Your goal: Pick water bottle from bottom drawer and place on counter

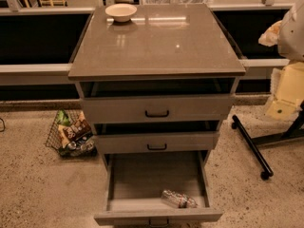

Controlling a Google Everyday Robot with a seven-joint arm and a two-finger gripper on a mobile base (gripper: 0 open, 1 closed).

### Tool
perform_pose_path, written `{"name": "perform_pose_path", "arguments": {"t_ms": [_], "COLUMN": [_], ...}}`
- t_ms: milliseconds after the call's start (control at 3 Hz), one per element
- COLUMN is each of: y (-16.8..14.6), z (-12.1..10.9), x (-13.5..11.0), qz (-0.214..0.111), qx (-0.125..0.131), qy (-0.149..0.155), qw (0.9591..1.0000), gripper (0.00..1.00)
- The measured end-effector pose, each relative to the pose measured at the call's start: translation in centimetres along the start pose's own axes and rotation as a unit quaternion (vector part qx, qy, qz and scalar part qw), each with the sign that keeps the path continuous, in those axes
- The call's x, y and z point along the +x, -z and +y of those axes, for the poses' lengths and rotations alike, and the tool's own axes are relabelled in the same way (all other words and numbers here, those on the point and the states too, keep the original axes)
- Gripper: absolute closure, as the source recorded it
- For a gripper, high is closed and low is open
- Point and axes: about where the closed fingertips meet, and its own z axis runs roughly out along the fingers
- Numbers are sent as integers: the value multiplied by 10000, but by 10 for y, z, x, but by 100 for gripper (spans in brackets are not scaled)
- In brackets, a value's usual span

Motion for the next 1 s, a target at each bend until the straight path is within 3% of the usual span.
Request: {"name": "perform_pose_path", "arguments": {"t_ms": [333, 1000], "y": [0, -140], "z": [0, 28], "x": [0, 0], "qz": [0, -295], "qx": [0, -468], "qy": [0, -95], "qw": [10000, 9984], "gripper": [0, 0]}}
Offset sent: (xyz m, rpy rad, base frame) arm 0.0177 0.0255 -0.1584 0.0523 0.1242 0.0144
